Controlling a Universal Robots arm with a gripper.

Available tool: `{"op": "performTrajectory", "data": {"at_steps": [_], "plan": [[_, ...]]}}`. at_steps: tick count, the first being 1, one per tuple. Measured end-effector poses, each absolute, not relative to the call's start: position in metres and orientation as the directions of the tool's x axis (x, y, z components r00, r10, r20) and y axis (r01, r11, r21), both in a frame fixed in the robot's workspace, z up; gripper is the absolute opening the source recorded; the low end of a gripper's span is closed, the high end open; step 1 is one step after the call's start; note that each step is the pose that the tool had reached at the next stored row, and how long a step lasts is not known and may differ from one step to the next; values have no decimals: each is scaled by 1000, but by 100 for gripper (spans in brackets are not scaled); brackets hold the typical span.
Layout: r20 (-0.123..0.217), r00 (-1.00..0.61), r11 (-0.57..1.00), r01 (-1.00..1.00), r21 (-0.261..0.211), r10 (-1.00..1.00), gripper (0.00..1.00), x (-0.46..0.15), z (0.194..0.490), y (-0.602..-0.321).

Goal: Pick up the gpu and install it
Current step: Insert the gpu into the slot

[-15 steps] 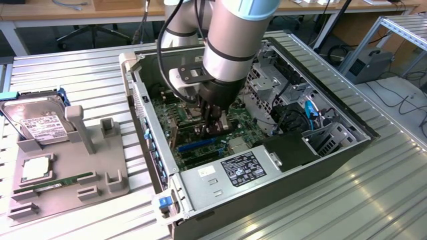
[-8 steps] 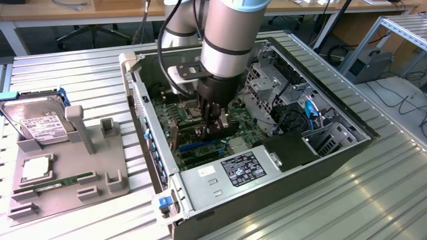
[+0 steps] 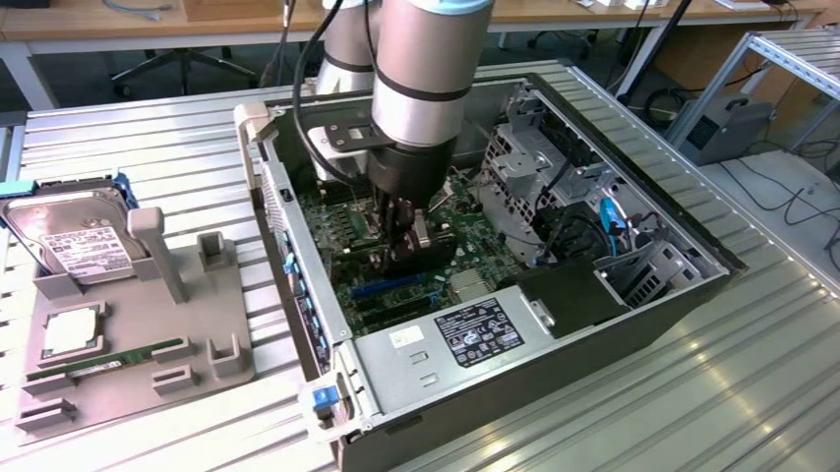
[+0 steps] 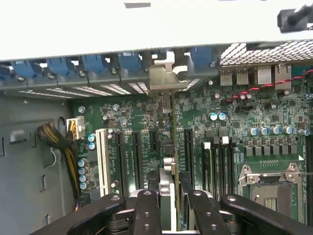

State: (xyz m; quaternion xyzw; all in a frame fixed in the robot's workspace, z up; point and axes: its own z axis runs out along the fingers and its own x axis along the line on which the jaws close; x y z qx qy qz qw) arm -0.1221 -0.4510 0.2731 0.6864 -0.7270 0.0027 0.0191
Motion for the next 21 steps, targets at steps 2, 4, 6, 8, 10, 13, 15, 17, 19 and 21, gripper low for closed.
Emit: {"op": "performTrajectory", "data": {"at_steps": [2, 4, 6, 8, 10, 13, 15, 17, 19, 21], "plan": [[32, -61, 62, -998, 22, -998, 27, -124, 269, -452], [31, -64, 65, -998, 22, -997, 27, -125, 266, -450], [31, -65, 66, -998, 22, -997, 27, -127, 263, -450], [31, -65, 66, -998, 22, -997, 27, -127, 263, -450], [31, -65, 66, -998, 22, -997, 27, -128, 263, -450], [31, -65, 66, -998, 22, -997, 27, -128, 264, -450], [31, -65, 66, -998, 22, -997, 27, -128, 264, -450], [31, -65, 66, -998, 22, -997, 27, -128, 264, -450], [31, -64, 64, -998, 22, -997, 27, -128, 264, -450], [31, -51, 52, -998, 22, -998, 27, -128, 264, -450]]}}
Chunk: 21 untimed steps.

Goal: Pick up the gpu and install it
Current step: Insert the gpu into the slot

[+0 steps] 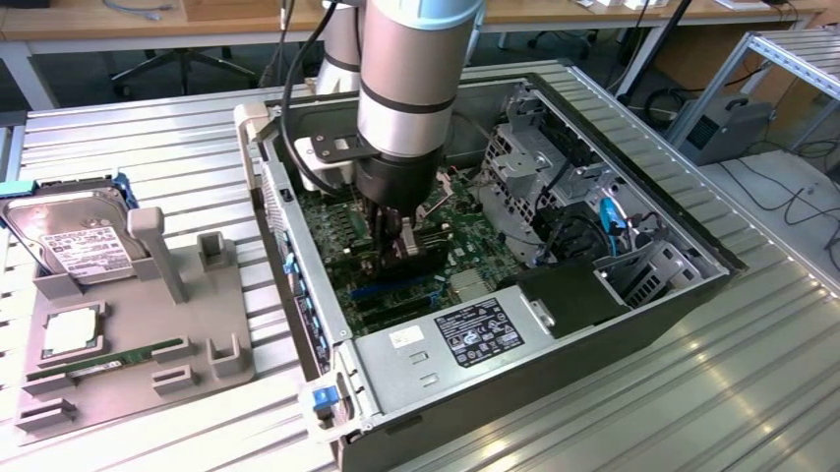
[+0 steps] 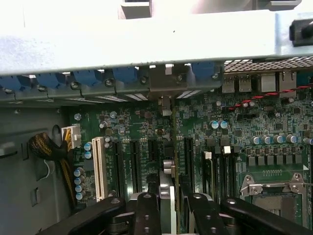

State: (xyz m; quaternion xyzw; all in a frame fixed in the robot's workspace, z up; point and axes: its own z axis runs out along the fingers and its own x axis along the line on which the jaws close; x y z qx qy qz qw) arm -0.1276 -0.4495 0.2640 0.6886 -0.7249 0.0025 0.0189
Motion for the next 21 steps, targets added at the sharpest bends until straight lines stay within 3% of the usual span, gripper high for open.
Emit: {"op": "performTrajectory", "data": {"at_steps": [21], "plan": [[26, -45, 46, -999, 23, -999, 27, -127, 260, -448]]}}
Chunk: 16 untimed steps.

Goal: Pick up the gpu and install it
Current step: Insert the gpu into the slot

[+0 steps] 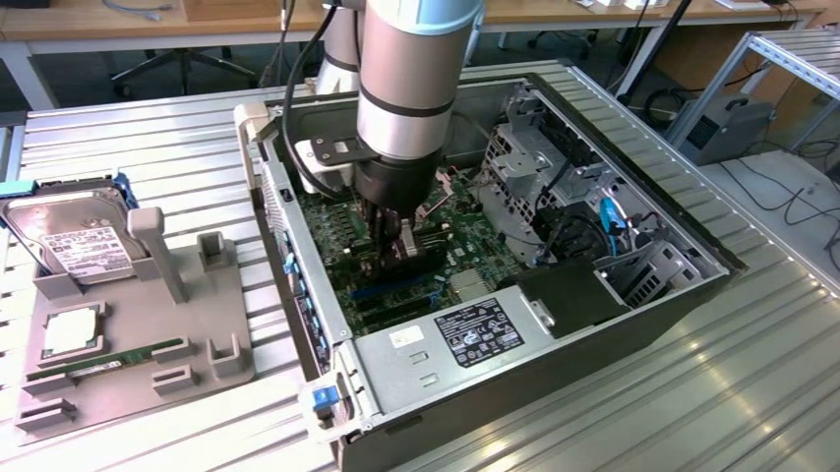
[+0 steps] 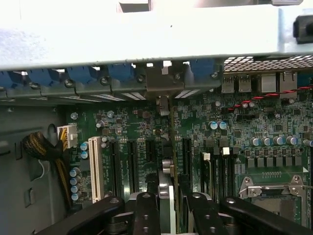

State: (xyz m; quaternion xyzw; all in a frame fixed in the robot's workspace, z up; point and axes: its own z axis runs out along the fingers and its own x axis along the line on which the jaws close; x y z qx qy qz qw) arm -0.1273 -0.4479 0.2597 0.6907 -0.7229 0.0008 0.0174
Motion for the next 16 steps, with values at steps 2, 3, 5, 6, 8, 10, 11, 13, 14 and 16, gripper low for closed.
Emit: {"op": "performTrajectory", "data": {"at_steps": [2, 3, 5, 6, 8, 10, 11, 13, 14, 16], "plan": [[26, -45, 46, -999, 23, -999, 27, -127, 260, -448], [26, -45, 46, -999, 23, -999, 27, -127, 260, -448], [26, -45, 46, -999, 23, -999, 27, -127, 259, -448], [26, -45, 46, -999, 23, -999, 27, -127, 259, -448], [26, -45, 46, -999, 23, -999, 27, -127, 259, -448], [26, -45, 46, -999, 23, -999, 27, -127, 258, -448], [26, -45, 46, -999, 23, -999, 27, -127, 258, -448], [26, -45, 46, -999, 23, -999, 27, -127, 257, -448], [26, -45, 46, -999, 23, -999, 27, -127, 256, -448], [27, -45, 46, -999, 23, -999, 27, -127, 256, -448]]}}
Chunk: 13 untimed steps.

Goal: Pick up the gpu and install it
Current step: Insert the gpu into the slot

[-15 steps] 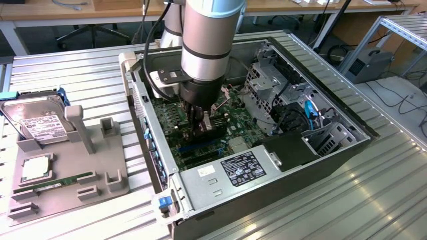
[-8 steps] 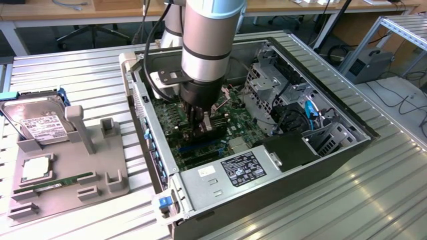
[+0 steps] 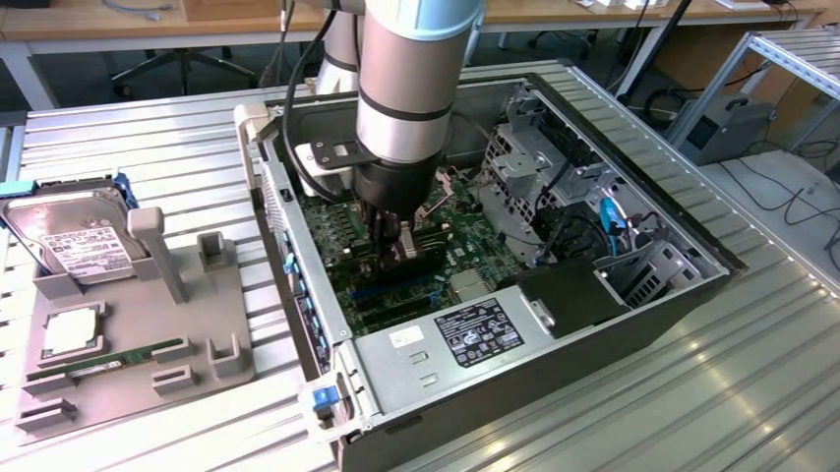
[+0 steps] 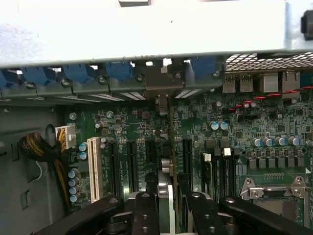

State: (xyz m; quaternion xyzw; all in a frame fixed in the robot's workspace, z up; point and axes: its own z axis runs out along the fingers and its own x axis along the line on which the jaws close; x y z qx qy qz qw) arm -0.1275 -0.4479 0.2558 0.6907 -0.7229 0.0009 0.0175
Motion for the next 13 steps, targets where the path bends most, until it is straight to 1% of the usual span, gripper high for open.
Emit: {"op": "performTrajectory", "data": {"at_steps": [5, 6, 8, 9, 13], "plan": [[26, -45, 46, -999, 23, -999, 28, -127, 256, -448], [26, -45, 46, -999, 23, -999, 34, -127, 255, -448], [26, -45, 46, -999, 23, -999, 34, -127, 256, -448], [26, -45, 46, -999, 23, -999, 41, -127, 256, -448], [27, -45, 46, -999, 23, -999, 41, -127, 258, -448]]}}
